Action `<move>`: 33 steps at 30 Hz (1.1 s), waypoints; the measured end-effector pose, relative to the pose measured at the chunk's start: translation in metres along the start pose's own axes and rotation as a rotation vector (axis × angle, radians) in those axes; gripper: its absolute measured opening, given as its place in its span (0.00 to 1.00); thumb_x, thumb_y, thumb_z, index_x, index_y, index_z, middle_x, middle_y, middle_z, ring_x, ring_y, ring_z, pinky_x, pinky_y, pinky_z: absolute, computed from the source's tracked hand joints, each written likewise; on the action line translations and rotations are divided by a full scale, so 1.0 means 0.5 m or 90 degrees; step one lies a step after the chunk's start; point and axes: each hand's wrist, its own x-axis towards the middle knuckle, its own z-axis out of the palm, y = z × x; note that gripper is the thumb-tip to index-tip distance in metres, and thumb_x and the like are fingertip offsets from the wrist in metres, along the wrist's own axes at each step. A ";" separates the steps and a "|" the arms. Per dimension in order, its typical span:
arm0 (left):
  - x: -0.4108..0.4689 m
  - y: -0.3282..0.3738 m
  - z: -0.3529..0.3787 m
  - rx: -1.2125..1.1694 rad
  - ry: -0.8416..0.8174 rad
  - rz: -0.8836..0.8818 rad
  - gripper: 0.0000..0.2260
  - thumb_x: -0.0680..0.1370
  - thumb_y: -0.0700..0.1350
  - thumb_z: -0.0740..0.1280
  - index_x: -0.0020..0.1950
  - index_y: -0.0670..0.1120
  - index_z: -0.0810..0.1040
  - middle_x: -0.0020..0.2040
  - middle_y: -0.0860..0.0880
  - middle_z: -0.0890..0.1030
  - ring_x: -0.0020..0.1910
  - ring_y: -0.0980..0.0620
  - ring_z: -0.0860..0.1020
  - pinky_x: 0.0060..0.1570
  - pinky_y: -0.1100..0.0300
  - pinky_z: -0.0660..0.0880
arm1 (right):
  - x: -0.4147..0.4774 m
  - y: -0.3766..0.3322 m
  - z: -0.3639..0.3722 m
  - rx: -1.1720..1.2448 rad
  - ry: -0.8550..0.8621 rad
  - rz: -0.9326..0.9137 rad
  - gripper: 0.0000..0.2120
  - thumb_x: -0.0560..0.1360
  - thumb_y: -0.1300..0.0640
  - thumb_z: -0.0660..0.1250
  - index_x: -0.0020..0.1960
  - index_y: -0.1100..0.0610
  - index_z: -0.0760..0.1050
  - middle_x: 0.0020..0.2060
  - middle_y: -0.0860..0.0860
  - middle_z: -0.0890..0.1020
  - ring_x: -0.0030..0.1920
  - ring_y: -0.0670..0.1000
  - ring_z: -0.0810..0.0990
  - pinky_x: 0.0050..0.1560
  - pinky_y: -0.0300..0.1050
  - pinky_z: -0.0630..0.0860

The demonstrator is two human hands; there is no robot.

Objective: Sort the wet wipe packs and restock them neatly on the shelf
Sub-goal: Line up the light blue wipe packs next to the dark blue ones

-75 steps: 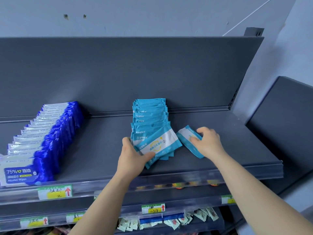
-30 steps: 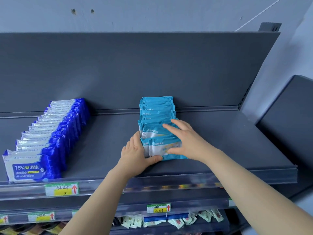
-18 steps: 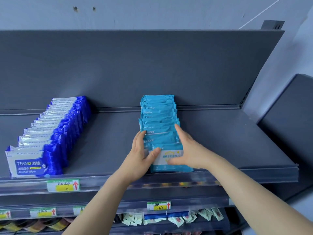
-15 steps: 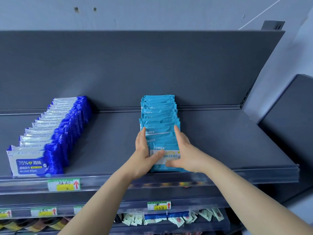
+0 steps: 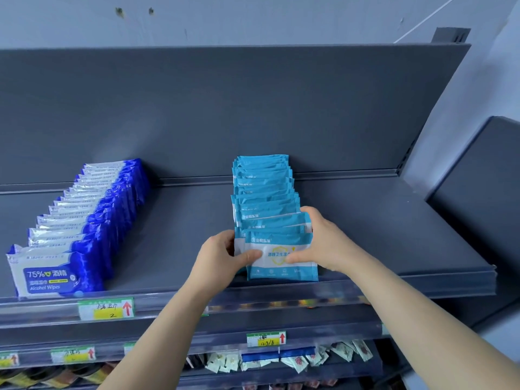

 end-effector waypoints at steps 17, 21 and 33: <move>0.034 0.057 -0.034 0.380 0.127 0.413 0.13 0.75 0.49 0.69 0.57 0.44 0.81 0.53 0.48 0.82 0.48 0.43 0.79 0.48 0.53 0.76 | -0.125 -0.081 0.016 -0.270 0.274 0.027 0.28 0.79 0.43 0.60 0.75 0.54 0.62 0.73 0.47 0.65 0.72 0.47 0.63 0.70 0.40 0.60; 0.007 0.080 -0.020 0.347 -0.006 0.536 0.14 0.75 0.51 0.65 0.54 0.44 0.82 0.50 0.48 0.83 0.46 0.43 0.80 0.47 0.52 0.77 | -0.221 -0.116 0.055 -0.293 0.381 0.105 0.24 0.79 0.48 0.62 0.72 0.56 0.67 0.70 0.50 0.71 0.70 0.49 0.68 0.68 0.39 0.63; -0.390 0.027 0.115 0.199 -0.468 0.856 0.14 0.73 0.53 0.59 0.45 0.47 0.82 0.41 0.50 0.82 0.39 0.46 0.79 0.38 0.53 0.78 | -0.743 -0.206 0.341 -0.229 0.514 0.617 0.19 0.74 0.51 0.65 0.62 0.58 0.77 0.60 0.54 0.80 0.58 0.57 0.79 0.58 0.49 0.75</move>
